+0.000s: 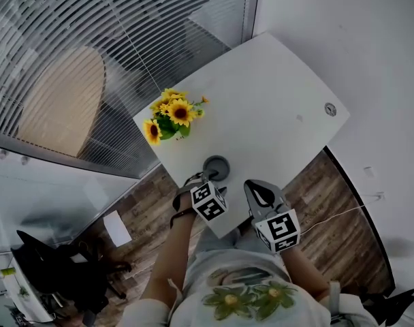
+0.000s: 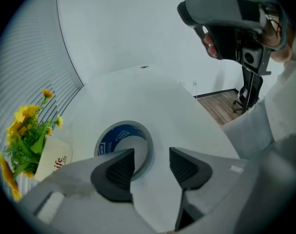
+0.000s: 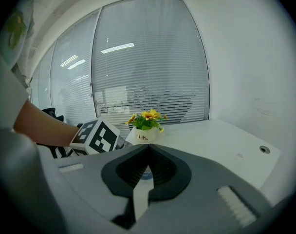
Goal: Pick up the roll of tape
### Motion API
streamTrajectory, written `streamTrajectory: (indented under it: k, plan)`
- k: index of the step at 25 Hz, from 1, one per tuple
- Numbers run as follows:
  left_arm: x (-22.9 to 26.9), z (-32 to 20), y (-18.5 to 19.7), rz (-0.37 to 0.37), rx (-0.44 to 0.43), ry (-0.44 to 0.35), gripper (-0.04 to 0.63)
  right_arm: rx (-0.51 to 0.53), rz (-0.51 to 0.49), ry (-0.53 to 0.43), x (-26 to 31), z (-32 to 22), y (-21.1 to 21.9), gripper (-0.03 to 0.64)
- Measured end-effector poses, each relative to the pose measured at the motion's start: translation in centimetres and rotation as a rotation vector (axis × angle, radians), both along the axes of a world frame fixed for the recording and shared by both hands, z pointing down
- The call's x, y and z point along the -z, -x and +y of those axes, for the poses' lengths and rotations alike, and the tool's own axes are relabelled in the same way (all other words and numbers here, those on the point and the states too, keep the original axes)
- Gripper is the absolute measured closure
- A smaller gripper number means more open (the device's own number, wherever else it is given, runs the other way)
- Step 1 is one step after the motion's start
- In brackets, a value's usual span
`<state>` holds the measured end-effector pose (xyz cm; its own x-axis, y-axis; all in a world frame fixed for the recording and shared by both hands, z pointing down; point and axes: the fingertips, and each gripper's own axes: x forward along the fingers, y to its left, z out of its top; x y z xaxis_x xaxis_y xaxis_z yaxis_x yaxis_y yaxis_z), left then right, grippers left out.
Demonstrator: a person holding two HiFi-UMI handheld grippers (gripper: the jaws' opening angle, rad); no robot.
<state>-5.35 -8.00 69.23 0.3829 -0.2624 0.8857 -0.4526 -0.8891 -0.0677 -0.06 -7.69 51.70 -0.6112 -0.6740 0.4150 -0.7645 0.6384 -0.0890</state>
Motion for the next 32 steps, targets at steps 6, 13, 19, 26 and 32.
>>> streamTrajectory:
  k: [6,13,19,26,32]
  plan:
    - [-0.9,-0.9,0.2,-0.038,-0.027,-0.034,0.418,0.005,-0.005,0.003,-0.4,0.2,0.1,0.615]
    - [-0.6,-1.1,0.4,-0.035,-0.025,-0.02,0.463,0.009,-0.004,0.001,-0.3,0.5,0.5,0.615]
    - [-0.7,-1.2,0.4,-0.039,-0.014,-0.015,0.476,0.012,-0.004,0.0,-0.1,0.5,0.5,0.615]
    - [-0.6,-0.6,0.4,0.004,0.04,0.04,0.512,0.038,-0.003,0.006,-0.1,0.4,0.9,0.615]
    - [-0.5,0.0,0.4,0.05,0.11,0.088,0.531,0.086,0.003,0.006,0.2,0.1,1.4,0.615]
